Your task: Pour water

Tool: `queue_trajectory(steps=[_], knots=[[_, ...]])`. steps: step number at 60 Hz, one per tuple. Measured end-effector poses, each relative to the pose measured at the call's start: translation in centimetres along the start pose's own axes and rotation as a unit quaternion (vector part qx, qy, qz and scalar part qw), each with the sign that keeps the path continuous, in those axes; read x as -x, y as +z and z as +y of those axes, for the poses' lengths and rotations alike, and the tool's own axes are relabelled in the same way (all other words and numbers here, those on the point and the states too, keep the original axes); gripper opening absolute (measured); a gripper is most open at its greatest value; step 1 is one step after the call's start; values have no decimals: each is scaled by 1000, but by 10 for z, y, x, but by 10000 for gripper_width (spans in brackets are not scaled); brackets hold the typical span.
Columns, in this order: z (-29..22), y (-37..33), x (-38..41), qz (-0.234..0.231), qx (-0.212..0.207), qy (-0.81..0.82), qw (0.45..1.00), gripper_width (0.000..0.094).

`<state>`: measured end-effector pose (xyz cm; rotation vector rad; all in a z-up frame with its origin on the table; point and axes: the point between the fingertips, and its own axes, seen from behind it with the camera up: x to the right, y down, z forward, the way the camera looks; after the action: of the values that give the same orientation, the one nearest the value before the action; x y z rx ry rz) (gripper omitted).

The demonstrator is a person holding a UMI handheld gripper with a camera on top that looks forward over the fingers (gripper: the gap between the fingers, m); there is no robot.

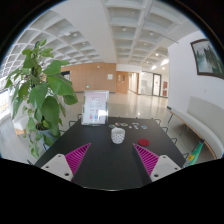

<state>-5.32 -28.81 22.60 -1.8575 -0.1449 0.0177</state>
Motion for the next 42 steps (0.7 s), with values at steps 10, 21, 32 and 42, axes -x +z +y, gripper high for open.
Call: queue_trajectory(steps=[10,21,32,42], knots=[[44,-1,-53,22,28,-9,999,838],[102,-24,-162,60,58,2,997,840],[143,-19,-261,115,77,3,990,840],[162,-11,-344,153,90,3,984,839]])
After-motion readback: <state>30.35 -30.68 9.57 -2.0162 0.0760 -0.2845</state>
